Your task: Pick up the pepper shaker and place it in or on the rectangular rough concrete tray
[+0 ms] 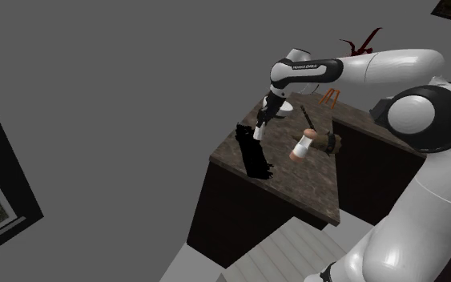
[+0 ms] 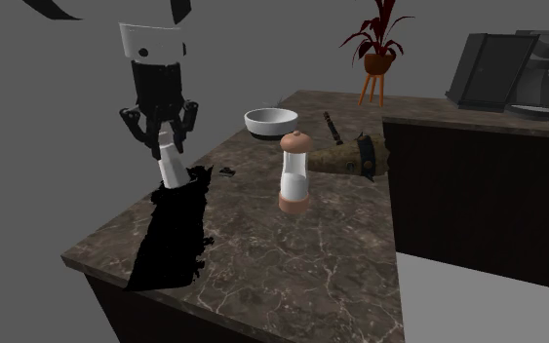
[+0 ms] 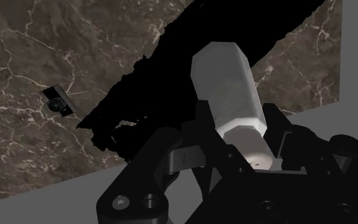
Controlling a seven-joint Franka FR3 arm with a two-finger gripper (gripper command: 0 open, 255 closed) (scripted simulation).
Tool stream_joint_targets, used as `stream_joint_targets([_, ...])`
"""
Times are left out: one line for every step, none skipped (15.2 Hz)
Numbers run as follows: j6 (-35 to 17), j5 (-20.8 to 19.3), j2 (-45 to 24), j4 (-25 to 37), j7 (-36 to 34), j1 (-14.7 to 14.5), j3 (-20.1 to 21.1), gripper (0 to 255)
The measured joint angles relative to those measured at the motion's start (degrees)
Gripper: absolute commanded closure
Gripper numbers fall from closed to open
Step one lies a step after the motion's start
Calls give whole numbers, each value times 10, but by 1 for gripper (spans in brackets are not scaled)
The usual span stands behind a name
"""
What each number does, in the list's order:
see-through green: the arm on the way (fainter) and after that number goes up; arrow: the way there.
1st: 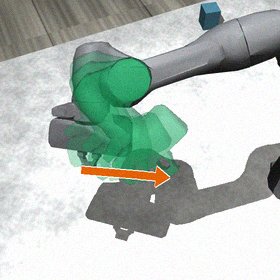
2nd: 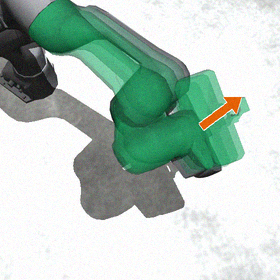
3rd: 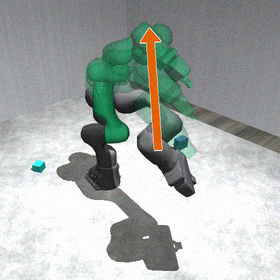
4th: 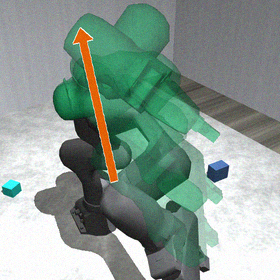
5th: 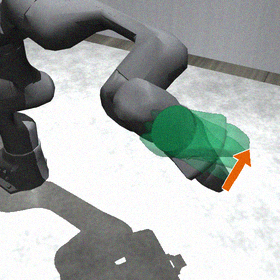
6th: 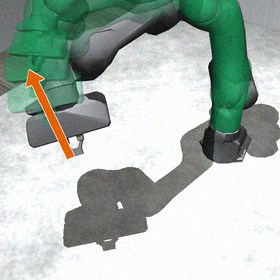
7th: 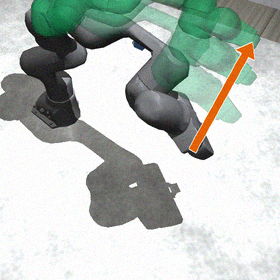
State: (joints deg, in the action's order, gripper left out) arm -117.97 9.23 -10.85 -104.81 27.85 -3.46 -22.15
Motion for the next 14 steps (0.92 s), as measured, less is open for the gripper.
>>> stream_joint_targets([-6,3,-5,-2,3,1,0,255])
stream_joint_targets([-14,5,-8,-7,5,2,0,255])
stream_joint_targets([-22,7,-11,-13,6,2,1,255])
stream_joint_targets([-28,7,-12,-18,7,2,1,255])
stream_joint_targets([-36,9,-14,-23,7,1,2,255])
stream_joint_targets([-45,12,-20,-27,11,2,3,255])
stream_joint_targets([-49,13,-21,-30,11,2,3,255])
stream_joint_targets([-51,14,-22,-32,12,2,3,255])
stream_joint_targets([-52,14,-22,-33,12,2,3,255])
stream_joint_targets([-53,14,-22,-33,12,2,3,255])
stream_joint_targets([-53,14,-22,-33,12,2,3,255])
stream_joint_targets([-53,14,-22,-33,12,2,3,255])
stream_joint_targets([-54,14,-22,-33,12,2,3,255])
stream_joint_targets([-54,14,-22,-33,12,2,3,0])
